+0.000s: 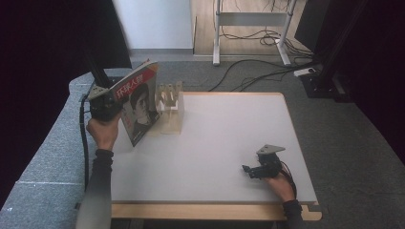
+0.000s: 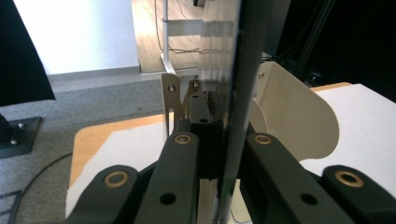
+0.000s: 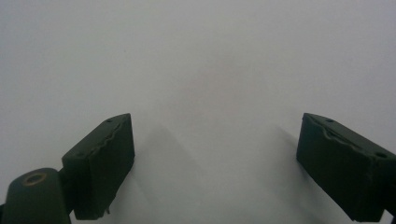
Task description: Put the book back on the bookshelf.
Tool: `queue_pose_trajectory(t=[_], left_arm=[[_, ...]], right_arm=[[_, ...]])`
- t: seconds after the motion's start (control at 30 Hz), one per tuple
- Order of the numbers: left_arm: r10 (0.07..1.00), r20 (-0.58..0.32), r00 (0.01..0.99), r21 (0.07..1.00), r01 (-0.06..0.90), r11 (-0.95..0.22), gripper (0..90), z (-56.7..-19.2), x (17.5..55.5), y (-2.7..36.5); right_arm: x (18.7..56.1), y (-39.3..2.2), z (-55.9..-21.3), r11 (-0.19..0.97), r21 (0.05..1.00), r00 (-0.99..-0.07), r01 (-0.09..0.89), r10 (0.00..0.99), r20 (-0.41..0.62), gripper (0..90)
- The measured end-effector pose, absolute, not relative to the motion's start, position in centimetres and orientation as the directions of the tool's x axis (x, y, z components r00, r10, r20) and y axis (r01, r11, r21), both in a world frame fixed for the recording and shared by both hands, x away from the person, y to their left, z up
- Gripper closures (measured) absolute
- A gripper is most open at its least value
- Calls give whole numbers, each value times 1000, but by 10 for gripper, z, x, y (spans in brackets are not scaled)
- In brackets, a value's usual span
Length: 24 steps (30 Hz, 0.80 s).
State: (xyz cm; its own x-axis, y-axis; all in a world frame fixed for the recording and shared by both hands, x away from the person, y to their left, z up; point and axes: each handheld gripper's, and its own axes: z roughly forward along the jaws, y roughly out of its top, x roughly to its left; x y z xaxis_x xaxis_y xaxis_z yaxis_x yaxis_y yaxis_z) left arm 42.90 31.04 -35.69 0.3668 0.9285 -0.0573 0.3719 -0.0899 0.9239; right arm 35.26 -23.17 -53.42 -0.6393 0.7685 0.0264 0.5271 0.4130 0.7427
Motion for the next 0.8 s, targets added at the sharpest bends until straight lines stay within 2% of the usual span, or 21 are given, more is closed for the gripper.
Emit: queue_pose_trajectory(t=[0.37, 0.7, 0.8], left_arm=[[943, -19, 332, 902, 413, -126, 860, -364, 426, 323], [947, -42, 319, 905, 413, -99, 859, -366, 429, 327], [951, -18, 309, 903, 414, -117, 816, -365, 428, 328]], right_arm=[[352, -231, -534, 417, 741, -639, 526, 769, 21, 107], [352, -231, -534, 415, 741, -637, 527, 770, 21, 107], [353, -232, -534, 413, 742, -639, 528, 769, 26, 107]])
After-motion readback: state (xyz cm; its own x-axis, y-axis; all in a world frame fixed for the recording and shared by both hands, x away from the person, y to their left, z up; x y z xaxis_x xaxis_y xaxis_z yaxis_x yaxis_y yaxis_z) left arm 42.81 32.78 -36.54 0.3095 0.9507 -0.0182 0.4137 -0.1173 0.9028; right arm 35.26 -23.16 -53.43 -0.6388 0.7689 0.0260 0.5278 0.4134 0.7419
